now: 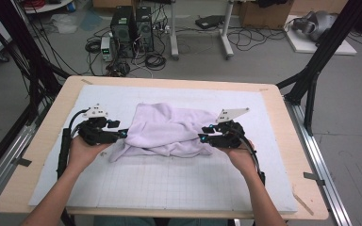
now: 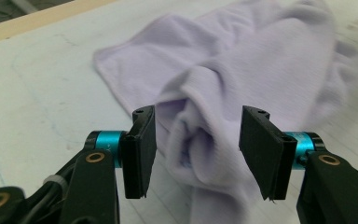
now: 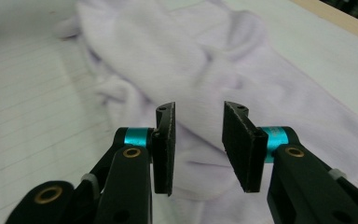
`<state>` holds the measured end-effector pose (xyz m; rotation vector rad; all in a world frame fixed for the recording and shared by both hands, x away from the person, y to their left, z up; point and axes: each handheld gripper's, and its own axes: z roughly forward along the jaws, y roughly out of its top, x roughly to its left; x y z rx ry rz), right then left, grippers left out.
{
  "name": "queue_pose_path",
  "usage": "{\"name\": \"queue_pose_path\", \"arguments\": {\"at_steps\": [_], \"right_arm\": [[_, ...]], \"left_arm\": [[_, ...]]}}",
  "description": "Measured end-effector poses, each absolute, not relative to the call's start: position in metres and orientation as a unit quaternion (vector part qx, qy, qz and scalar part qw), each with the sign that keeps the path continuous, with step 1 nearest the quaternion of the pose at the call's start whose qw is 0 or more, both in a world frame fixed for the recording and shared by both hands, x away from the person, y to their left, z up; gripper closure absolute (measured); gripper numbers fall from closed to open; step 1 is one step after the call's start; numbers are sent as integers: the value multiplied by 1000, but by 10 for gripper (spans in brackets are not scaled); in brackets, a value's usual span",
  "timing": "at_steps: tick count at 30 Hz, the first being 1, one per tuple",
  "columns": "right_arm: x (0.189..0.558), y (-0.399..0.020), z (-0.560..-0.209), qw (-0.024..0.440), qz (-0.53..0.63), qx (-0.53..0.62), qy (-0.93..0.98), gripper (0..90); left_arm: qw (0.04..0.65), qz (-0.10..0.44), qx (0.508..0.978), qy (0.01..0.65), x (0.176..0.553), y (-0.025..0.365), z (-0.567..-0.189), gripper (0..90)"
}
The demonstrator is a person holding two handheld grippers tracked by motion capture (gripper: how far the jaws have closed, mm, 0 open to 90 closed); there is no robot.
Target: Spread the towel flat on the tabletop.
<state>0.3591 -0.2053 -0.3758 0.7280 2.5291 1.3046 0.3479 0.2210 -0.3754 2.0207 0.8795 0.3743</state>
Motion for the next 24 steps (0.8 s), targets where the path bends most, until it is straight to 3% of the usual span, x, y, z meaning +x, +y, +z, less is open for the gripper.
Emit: {"name": "queue_pose_path", "arguments": {"at_steps": [8, 13, 18, 24], "right_arm": [[345, -173, -406, 59, 394, 215, 892, 558], [356, -156, -421, 54, 378, 221, 897, 566], [360, -150, -438, 74, 388, 222, 892, 768], [352, -162, -430, 64, 411, 211, 885, 828]], "left_arm": [[409, 112, 844, 329, 338, 212, -405, 502], [388, 105, 850, 340, 351, 206, -419, 690], [382, 114, 854, 335, 351, 205, -420, 769], [412, 123, 841, 327, 336, 213, -401, 778]]}}
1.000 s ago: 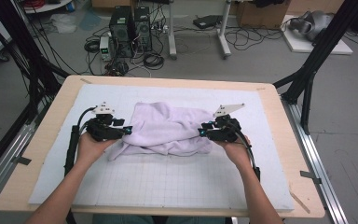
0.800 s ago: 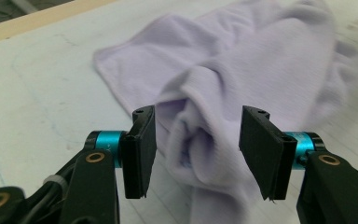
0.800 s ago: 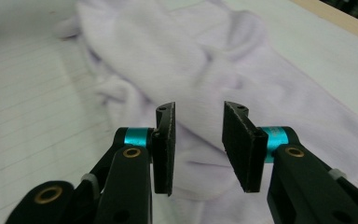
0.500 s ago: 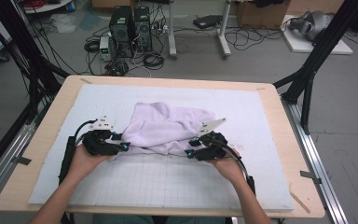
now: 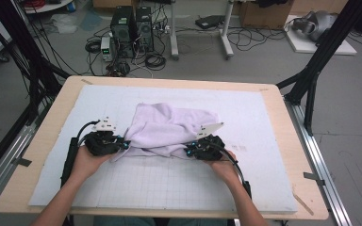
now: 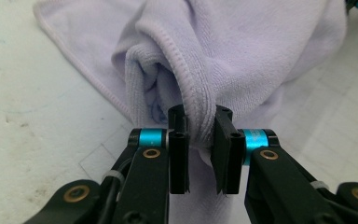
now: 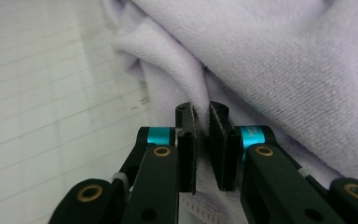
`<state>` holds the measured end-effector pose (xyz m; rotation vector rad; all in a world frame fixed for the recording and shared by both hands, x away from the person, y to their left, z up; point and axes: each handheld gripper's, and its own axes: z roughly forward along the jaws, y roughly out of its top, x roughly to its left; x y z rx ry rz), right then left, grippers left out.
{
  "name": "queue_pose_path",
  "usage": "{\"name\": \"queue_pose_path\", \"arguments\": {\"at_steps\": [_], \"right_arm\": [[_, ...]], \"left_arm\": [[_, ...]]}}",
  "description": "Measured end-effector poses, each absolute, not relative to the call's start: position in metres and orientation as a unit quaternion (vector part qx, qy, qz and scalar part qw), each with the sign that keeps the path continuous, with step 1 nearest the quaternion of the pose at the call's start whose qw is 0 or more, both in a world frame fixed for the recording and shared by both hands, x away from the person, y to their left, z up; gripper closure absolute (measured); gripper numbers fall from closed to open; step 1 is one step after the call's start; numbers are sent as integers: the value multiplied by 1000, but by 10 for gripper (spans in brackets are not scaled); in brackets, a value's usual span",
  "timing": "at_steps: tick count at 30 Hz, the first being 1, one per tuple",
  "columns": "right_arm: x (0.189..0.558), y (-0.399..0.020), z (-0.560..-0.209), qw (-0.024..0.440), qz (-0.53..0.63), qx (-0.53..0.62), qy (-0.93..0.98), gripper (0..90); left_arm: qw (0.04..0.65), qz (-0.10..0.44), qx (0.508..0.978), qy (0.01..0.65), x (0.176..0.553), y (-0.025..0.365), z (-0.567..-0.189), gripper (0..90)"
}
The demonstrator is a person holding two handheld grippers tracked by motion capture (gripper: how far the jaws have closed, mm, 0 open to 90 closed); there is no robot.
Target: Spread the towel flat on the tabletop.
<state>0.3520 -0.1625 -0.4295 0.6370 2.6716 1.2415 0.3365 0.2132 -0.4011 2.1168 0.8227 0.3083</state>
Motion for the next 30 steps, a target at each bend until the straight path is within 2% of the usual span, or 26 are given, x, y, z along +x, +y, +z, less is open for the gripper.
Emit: {"name": "queue_pose_path", "arguments": {"at_steps": [11, 17, 21, 26, 30], "right_arm": [[311, -198, -374, 81, 424, 167, 886, 832], [305, -214, -350, 105, 425, 160, 885, 828], [324, -214, -364, 94, 401, 186, 892, 825], [345, -211, -397, 52, 385, 222, 894, 780], [350, -212, -402, 41, 384, 236, 892, 690]], "left_arm": [[455, 125, 830, 297, 306, 216, -361, 782], [452, 126, 833, 293, 310, 208, -357, 781], [429, 115, 842, 306, 325, 199, -376, 777], [394, 105, 855, 321, 343, 190, -401, 758], [399, 103, 846, 338, 348, 196, -402, 665]]}}
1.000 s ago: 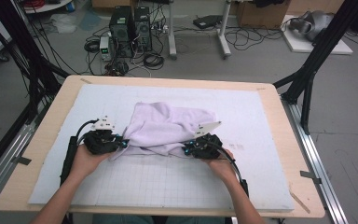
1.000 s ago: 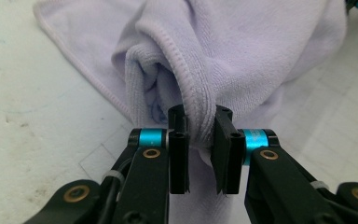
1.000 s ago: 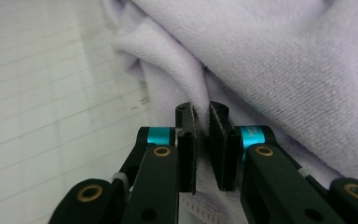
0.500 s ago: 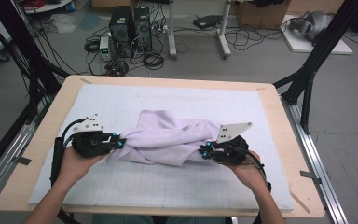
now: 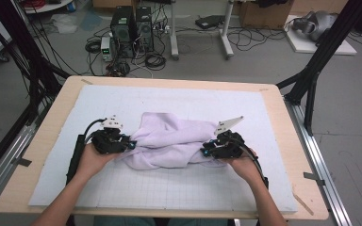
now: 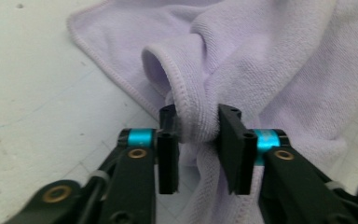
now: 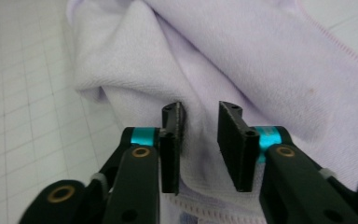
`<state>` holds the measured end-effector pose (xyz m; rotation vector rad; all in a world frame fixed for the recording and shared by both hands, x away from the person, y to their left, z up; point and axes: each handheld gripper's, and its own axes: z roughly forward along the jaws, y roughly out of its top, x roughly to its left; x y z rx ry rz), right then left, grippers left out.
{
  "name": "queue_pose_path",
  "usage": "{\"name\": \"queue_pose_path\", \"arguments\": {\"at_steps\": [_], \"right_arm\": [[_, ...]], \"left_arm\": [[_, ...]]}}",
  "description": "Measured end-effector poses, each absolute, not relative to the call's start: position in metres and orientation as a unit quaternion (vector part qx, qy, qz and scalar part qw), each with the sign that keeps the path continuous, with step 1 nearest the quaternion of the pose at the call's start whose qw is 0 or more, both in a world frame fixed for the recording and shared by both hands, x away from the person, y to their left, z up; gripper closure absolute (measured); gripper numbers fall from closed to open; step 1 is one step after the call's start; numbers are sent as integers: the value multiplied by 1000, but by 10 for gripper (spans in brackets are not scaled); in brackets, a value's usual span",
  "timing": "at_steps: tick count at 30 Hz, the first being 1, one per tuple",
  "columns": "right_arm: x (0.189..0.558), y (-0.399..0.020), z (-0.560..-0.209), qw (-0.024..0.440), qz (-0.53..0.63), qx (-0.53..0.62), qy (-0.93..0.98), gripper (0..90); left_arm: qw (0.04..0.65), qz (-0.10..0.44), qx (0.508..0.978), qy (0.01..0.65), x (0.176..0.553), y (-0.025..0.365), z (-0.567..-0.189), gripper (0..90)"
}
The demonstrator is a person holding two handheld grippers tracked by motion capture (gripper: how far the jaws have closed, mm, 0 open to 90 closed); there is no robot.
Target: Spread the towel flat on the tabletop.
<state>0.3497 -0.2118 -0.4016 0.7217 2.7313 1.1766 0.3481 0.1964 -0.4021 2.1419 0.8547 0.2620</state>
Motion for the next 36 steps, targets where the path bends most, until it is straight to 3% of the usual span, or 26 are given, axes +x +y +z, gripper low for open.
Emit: {"name": "queue_pose_path", "arguments": {"at_steps": [5, 9, 15, 19, 26, 36], "right_arm": [[337, -215, -387, 52, 419, 221, 879, 618], [322, -212, -377, 58, 434, 206, 875, 589], [304, -182, -386, 50, 426, 171, 887, 576], [311, -159, -404, 62, 403, 168, 897, 581], [333, -148, -424, 57, 393, 181, 900, 807], [321, -170, -380, 61, 446, 167, 877, 825]], "left_arm": [[426, 123, 833, 332, 335, 205, -387, 521], [433, 137, 832, 319, 322, 210, -375, 464], [417, 126, 850, 296, 316, 200, -381, 463], [397, 94, 865, 293, 323, 189, -405, 555], [392, 82, 869, 291, 332, 183, -425, 805], [437, 120, 846, 281, 315, 198, -386, 839]]}}
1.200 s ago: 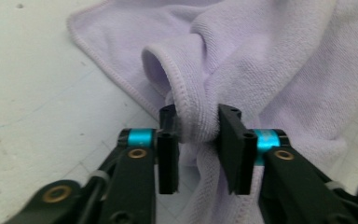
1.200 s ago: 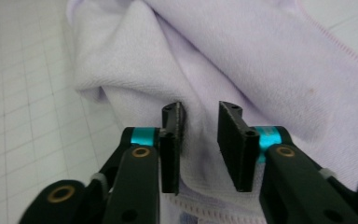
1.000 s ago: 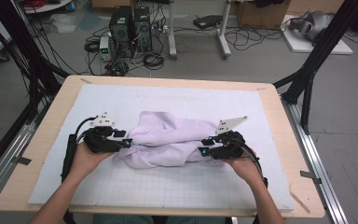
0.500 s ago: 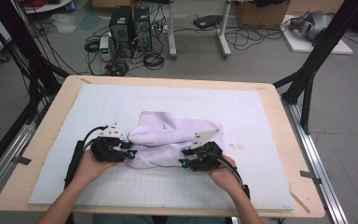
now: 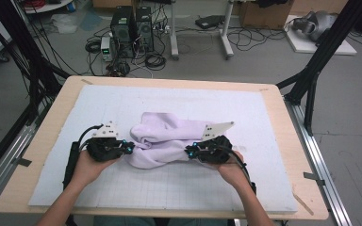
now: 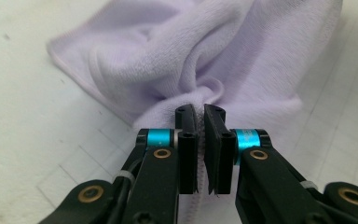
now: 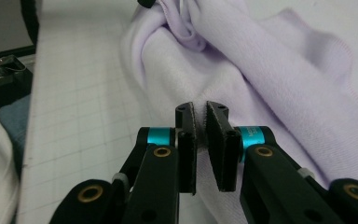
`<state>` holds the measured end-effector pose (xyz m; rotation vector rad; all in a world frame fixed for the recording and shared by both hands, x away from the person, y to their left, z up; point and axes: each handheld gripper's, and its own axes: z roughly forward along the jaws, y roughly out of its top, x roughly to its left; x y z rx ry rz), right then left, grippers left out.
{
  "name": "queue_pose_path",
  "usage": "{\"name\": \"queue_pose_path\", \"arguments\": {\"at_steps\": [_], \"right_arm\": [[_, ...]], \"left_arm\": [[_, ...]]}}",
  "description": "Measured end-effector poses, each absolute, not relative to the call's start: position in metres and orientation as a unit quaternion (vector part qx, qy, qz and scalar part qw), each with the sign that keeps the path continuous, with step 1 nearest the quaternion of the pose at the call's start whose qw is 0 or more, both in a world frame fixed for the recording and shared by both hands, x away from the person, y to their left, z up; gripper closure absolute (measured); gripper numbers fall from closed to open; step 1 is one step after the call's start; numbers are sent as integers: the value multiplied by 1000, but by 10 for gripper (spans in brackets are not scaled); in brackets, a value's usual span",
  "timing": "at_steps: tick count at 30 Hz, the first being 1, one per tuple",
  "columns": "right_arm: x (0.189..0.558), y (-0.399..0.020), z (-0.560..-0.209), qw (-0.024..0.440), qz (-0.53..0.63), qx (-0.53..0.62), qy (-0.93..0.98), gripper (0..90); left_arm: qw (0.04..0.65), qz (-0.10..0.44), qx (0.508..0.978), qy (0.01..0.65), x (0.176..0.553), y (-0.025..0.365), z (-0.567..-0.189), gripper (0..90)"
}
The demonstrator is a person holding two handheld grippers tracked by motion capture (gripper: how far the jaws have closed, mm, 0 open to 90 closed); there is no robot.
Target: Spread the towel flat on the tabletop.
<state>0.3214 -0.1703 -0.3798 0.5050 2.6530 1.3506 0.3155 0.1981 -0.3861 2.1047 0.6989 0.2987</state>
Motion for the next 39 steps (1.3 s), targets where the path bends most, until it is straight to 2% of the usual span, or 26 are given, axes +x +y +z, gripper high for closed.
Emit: {"name": "queue_pose_path", "arguments": {"at_steps": [8, 13, 16, 23, 30, 32, 35, 39], "right_arm": [[309, -194, -327, 85, 472, 149, 864, 827], [303, -205, -308, 94, 475, 145, 863, 826], [311, -203, -324, 78, 450, 156, 876, 823], [333, -185, -392, 24, 405, 192, 894, 819], [342, -169, -412, 18, 368, 188, 911, 811], [340, -171, -409, 20, 375, 191, 907, 782], [334, -179, -397, 35, 401, 194, 895, 733], [320, -192, -377, 50, 444, 188, 874, 716]], "left_arm": [[470, 144, 831, 261, 298, 205, -344, 843], [465, 133, 840, 244, 290, 199, -344, 842], [448, 127, 850, 246, 292, 191, -361, 840], [408, 100, 868, 264, 306, 181, -409, 839], [400, 88, 872, 266, 309, 180, -422, 831], [410, 90, 868, 263, 308, 183, -417, 794], [416, 99, 866, 259, 304, 187, -405, 673], [432, 113, 859, 250, 300, 191, -385, 561]]}}
